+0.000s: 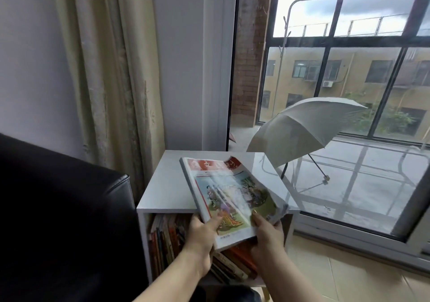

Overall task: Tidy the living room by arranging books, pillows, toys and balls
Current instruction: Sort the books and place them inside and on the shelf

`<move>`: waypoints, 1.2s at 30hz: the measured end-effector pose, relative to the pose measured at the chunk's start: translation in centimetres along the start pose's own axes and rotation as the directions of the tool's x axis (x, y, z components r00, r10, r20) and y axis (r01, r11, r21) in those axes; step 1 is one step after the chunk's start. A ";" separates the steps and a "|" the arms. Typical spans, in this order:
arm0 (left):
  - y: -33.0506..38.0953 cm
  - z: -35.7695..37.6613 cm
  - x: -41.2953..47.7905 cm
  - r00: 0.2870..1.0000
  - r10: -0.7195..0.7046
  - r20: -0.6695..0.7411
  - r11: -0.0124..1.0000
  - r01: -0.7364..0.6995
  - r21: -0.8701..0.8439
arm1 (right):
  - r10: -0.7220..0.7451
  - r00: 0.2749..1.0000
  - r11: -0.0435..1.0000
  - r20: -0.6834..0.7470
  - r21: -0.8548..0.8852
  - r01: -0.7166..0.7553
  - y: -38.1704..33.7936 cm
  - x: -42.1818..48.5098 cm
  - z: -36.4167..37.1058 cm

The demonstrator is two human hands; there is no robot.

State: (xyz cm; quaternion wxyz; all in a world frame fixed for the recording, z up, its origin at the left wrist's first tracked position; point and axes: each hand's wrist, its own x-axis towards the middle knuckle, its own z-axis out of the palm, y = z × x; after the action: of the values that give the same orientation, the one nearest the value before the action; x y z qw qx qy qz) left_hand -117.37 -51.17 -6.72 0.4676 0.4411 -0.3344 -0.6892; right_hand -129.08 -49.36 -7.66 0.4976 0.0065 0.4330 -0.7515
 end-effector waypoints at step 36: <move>-4.5 -5.3 7.1 0.983 -0.180 -0.032 0.612 0.137 0.779 | 0.217 0.967 0.095 -0.133 -0.983 -0.156 1.6 7.9 -12.6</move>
State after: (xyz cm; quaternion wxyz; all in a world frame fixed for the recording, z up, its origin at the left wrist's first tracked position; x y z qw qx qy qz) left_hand -115.27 -56.54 -14.85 0.1603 0.6101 -0.5701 -0.5263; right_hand -137.16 -47.09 -20.05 0.4772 -0.2868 0.8045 -0.2070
